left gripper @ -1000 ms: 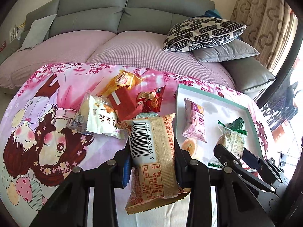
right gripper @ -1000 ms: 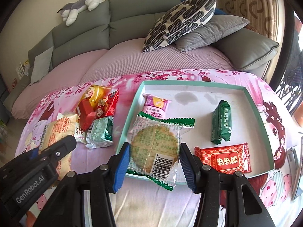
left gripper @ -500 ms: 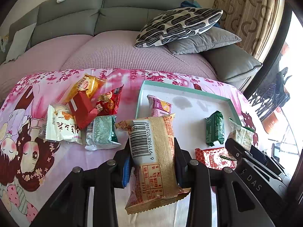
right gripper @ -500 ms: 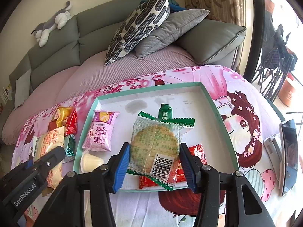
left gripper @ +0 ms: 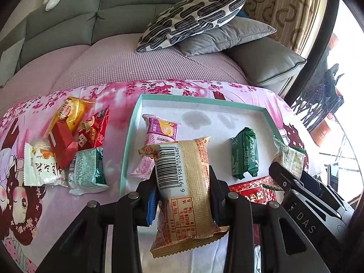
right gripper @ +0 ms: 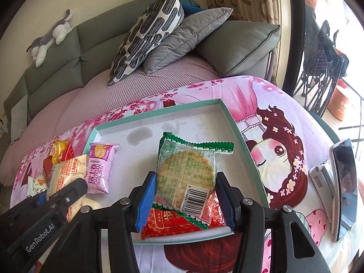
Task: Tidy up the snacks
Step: 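Carry the bread pack and biscuit pack over the teal tray with both grippers, then lower both packs into the tray and open both grippers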
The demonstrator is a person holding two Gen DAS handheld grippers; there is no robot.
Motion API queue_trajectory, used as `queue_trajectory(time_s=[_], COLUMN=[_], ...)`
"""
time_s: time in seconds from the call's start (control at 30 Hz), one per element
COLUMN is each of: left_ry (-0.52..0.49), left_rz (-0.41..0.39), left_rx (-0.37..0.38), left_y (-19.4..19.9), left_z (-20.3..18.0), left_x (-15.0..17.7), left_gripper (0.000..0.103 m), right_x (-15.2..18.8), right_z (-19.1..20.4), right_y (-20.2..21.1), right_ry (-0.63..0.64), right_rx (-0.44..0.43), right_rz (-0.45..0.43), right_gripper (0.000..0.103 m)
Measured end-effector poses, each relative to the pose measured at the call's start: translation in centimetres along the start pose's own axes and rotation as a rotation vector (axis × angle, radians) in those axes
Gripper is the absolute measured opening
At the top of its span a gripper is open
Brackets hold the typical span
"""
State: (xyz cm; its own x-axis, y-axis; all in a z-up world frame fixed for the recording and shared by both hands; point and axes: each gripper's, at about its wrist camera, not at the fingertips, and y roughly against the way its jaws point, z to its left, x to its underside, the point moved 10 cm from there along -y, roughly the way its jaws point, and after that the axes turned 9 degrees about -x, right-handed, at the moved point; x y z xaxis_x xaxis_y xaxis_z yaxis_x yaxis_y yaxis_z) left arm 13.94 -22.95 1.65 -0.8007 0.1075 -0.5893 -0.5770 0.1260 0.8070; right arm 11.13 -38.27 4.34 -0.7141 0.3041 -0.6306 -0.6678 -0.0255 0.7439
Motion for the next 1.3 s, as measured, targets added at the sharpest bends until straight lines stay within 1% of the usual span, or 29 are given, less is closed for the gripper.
queue_trajectory(time_s=[0.13,0.2,0.53,0.6,0.83,0.97,1.3], left_ry=[-0.006,-0.008,-0.026,-0.035,-0.057,-0.064,-0.086], left_rz=[-0.003,-0.011,0.027,0.029,0.048,0.056,0.075], left_rx=[-0.005,-0.004,-0.002,-0.008,0.003,0.002,-0.011], left_y=[-0.9,-1.2,-3.8,-4.2,-5.8,-6.4,-7.5], left_z=[-0.5,-0.6,-1.3,-1.6,-2.8,-3.0,-3.6], left_x=[-0.4,-0.6,-0.2,-0.3,0.0,0.2,0.6], left_gripper=[0.039,0.039,0.039,0.039,0.039,0.039,0.039], right_x=[-0.1,0.0,0.3,0.4,0.6,0.7,1.1], right_z=[-0.7,-0.9,-2.0,-2.1,-2.4,-2.5,-2.8], right_y=[-0.8,-1.3,-3.8,-4.1,-5.2,-5.7,-6.3], right_ry=[0.002,-0.004,-0.013,-0.014,-0.006,-0.019,-0.009], right_rx=[0.016,0.011,0.03,0.031,0.043,0.034,0.064], right_rz=[0.005,0.011,0.037,0.043,0.061,0.069,0.09], right_gripper=[0.055,0.055,0.055,0.055,0.055,0.055,0.056])
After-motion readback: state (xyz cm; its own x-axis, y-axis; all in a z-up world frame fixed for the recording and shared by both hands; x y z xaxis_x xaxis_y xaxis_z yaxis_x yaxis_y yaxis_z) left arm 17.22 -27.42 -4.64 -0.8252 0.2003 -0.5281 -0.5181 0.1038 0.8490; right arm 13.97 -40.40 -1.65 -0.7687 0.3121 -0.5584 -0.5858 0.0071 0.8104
